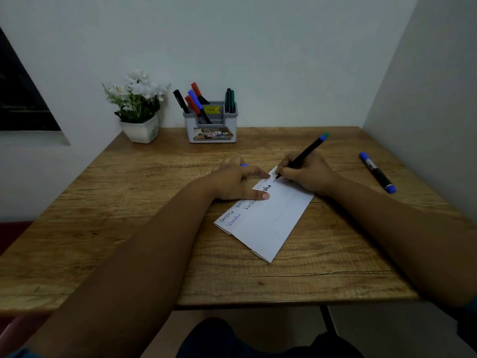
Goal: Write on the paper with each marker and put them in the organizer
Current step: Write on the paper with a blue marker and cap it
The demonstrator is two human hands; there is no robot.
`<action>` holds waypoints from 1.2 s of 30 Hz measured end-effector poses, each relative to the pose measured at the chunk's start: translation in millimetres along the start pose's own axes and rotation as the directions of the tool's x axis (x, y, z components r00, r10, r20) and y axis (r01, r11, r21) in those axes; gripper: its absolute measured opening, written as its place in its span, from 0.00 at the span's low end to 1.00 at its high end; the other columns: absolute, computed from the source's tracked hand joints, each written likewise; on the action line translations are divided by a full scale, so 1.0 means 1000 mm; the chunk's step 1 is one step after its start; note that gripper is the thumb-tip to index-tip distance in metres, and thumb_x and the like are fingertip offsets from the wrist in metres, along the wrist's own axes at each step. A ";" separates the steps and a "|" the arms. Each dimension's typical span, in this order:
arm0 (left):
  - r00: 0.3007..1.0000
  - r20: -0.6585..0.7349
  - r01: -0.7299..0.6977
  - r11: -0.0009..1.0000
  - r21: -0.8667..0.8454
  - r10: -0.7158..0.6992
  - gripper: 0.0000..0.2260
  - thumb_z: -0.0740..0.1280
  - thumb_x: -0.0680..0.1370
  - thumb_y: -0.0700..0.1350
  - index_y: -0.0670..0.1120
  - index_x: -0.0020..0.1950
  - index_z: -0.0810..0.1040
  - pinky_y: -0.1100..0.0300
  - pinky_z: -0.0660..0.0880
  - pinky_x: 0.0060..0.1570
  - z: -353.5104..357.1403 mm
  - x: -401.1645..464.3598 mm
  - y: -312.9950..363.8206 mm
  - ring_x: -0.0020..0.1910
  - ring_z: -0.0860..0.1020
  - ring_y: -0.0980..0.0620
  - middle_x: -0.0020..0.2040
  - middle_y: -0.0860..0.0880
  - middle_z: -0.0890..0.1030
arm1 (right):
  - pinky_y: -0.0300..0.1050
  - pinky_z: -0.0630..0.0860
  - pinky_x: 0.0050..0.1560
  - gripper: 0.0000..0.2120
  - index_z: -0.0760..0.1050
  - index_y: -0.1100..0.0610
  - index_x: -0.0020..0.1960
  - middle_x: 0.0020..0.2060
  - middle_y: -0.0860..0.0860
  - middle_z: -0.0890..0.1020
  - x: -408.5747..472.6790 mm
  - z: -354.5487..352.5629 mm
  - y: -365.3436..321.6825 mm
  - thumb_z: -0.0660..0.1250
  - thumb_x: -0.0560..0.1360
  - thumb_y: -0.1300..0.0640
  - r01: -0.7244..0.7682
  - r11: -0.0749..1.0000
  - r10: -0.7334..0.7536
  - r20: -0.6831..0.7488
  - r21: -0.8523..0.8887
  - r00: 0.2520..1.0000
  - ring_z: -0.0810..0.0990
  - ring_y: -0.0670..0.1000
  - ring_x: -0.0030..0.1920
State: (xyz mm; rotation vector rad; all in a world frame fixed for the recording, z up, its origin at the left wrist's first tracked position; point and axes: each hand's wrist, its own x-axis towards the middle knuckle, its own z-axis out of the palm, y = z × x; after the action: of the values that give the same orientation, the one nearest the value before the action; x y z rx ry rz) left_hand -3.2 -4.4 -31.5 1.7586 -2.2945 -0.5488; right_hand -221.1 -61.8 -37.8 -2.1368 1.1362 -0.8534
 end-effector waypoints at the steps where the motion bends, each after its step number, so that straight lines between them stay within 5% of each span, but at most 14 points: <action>1: 1.000 -0.001 0.001 1.000 0.000 -0.001 0.26 0.68 0.69 0.68 0.69 0.66 0.68 0.48 0.62 0.62 0.000 0.000 0.000 0.68 0.61 0.45 0.63 0.47 0.65 | 0.39 0.77 0.44 0.07 0.82 0.51 0.36 0.36 0.44 0.84 0.000 0.000 0.000 0.71 0.71 0.59 0.000 1.000 0.000 0.002 -0.006 1.000 0.81 0.41 0.41; 9: 1.000 0.008 0.006 1.000 0.008 -0.006 0.26 0.67 0.69 0.68 0.69 0.67 0.68 0.47 0.62 0.65 -0.001 -0.001 0.001 0.69 0.60 0.44 0.65 0.46 0.65 | 0.28 0.73 0.40 0.07 0.82 0.50 0.37 0.35 0.40 0.84 0.000 0.000 0.000 0.70 0.72 0.60 -0.001 1.000 0.001 -0.014 0.008 1.000 0.81 0.37 0.39; 19: 1.000 0.018 0.006 1.000 0.008 -0.006 0.26 0.67 0.70 0.68 0.69 0.68 0.68 0.46 0.61 0.66 -0.001 -0.002 0.001 0.70 0.59 0.44 0.66 0.46 0.64 | 0.45 0.77 0.44 0.05 0.82 0.56 0.39 0.37 0.48 0.84 0.001 0.000 0.000 0.69 0.72 0.58 -0.048 0.998 0.045 -0.045 -0.047 0.998 0.81 0.45 0.41; 33: 1.000 0.014 -0.010 1.000 0.018 0.010 0.26 0.67 0.70 0.68 0.69 0.67 0.68 0.48 0.61 0.63 -0.002 -0.001 0.001 0.68 0.60 0.44 0.65 0.46 0.65 | 0.42 0.76 0.42 0.06 0.81 0.57 0.38 0.36 0.49 0.83 -0.001 0.000 -0.003 0.69 0.74 0.58 -0.094 0.994 0.091 -0.046 -0.052 0.995 0.80 0.45 0.40; 36: 1.000 0.012 -0.007 1.000 0.010 0.007 0.27 0.67 0.69 0.68 0.68 0.68 0.67 0.48 0.62 0.63 -0.001 0.000 -0.001 0.68 0.60 0.46 0.65 0.47 0.65 | 0.41 0.76 0.39 0.09 0.81 0.58 0.37 0.34 0.50 0.82 -0.002 0.000 -0.006 0.67 0.74 0.59 -0.153 0.986 0.161 -0.113 0.073 0.980 0.79 0.45 0.37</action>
State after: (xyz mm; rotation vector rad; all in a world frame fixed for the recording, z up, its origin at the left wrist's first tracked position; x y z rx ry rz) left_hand -2.0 -4.8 -31.5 1.7561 -2.3148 -0.5492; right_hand -219.6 -57.3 -34.1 -1.9374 1.3013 -0.9410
